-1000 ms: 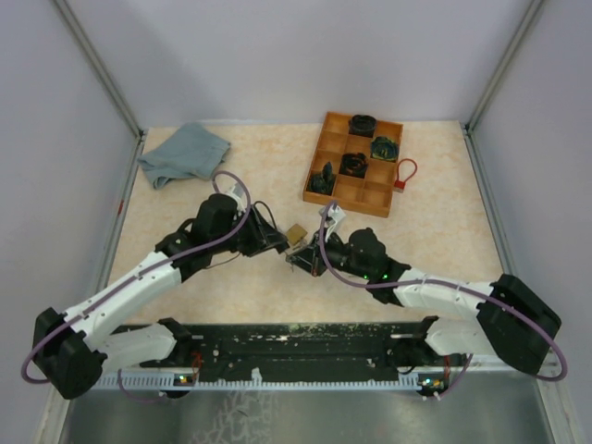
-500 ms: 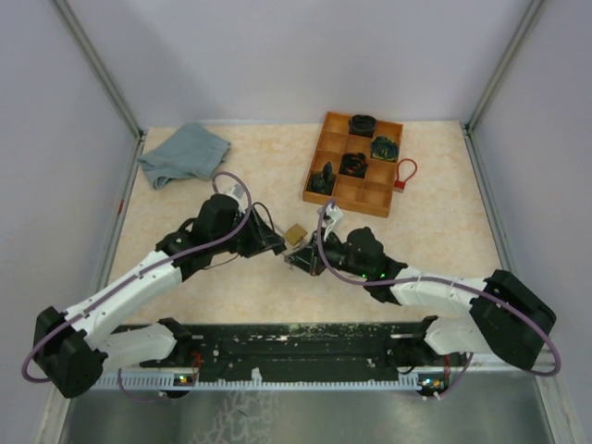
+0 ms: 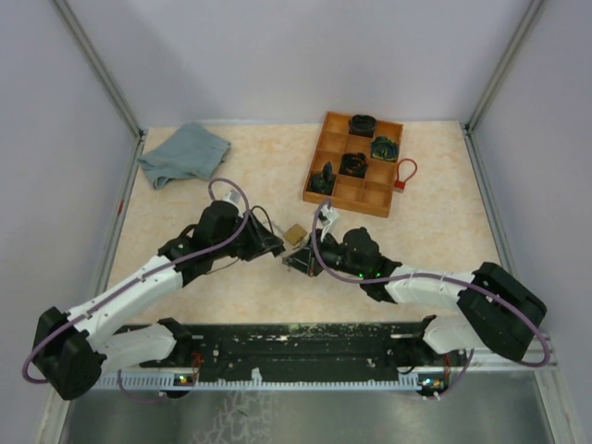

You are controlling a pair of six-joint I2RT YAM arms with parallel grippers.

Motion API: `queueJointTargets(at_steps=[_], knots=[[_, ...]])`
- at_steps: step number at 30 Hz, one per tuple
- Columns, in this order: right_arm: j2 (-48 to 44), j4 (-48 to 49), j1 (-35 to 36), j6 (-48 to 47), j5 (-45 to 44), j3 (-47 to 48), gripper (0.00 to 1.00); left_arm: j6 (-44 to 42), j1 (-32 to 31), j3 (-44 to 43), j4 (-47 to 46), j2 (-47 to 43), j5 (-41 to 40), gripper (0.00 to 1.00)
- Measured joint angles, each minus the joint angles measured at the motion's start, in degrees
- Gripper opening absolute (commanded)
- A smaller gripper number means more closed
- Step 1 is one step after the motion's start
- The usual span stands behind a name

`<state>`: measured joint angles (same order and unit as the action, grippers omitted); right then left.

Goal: Unlock with the key

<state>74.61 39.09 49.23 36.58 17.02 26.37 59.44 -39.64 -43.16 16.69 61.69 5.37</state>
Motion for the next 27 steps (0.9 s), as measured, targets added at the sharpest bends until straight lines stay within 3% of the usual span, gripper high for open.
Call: queueJointTargets(at_steps=[14,27], knots=[[-3.6,-1.0,-2.6,1.0,1.7,-0.9,0.00,1.4,-3.1,1.2,-4.5,-2.3,-2.6,0.00],[-3.7,-1.6,-3.4,0.0,3.6,-0.1,0.00,-0.4,-4.4,-1.1,3.9,-0.9,-5.3,0.00]])
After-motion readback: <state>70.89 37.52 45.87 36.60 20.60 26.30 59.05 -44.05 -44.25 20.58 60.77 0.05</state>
